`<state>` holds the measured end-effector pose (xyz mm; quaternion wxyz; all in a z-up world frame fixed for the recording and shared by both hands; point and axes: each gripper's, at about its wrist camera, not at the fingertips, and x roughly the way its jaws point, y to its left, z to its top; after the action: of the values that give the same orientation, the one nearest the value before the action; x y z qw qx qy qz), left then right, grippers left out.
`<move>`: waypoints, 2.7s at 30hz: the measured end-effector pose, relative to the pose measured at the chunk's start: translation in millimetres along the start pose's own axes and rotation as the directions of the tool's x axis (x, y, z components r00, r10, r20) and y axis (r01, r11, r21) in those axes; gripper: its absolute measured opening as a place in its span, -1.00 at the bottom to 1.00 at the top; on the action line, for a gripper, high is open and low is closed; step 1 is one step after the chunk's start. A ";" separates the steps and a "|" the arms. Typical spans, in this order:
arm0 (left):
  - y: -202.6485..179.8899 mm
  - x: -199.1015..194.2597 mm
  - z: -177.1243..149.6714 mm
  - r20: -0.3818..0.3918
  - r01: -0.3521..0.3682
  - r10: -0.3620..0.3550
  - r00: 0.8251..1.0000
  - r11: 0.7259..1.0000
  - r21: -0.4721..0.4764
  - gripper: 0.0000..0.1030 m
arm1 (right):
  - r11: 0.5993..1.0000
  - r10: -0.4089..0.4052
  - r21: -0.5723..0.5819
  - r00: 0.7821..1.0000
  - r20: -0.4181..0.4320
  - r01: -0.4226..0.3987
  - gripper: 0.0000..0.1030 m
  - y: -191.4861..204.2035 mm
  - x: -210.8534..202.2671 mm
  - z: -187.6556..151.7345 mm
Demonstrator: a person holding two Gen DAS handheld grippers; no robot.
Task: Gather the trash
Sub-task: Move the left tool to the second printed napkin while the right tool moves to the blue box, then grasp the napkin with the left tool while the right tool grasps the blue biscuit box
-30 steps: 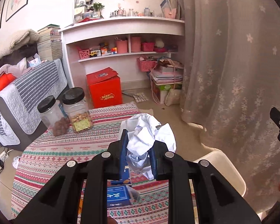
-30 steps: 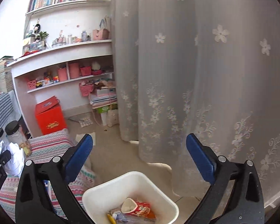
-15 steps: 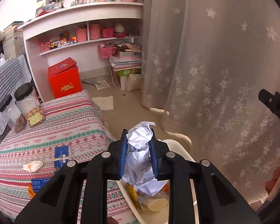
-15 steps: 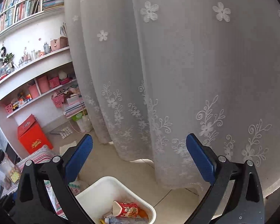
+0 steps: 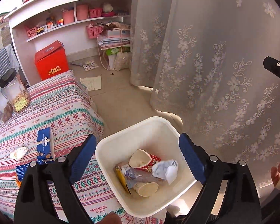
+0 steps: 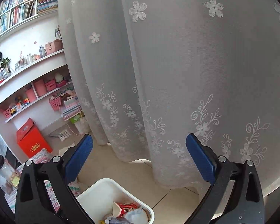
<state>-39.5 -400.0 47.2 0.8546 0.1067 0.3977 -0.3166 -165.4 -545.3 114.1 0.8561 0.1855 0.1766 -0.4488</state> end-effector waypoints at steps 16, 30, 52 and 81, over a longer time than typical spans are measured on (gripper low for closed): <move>113.5 4.8 -13.5 -0.077 -0.237 0.233 0.970 0.970 -0.050 0.72 | 0.967 0.124 -0.201 0.979 -0.162 -0.156 0.87 87.0 15.2 -31.0; 271.5 24.5 -18.4 -0.277 -0.398 0.369 0.887 0.915 -0.057 0.72 | 0.868 0.202 -0.374 0.922 -0.331 -0.325 0.87 194.0 19.1 -77.5; 352.5 97.4 -68.0 -0.537 -0.208 0.183 0.823 0.978 0.014 0.02 | 0.750 0.211 -0.363 0.720 -0.662 -0.554 0.86 320.7 51.1 -171.9; 466.4 -56.8 -88.2 -0.265 -0.287 0.161 0.951 0.777 -0.561 -0.03 | 0.662 0.004 -0.444 0.595 -0.803 -0.604 0.54 416.4 72.3 -292.8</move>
<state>171.0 26.5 -1.1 0.8315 -0.0871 0.5454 -0.0595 180.8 -236.7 -107.9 0.7768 0.0543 0.6240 -0.0654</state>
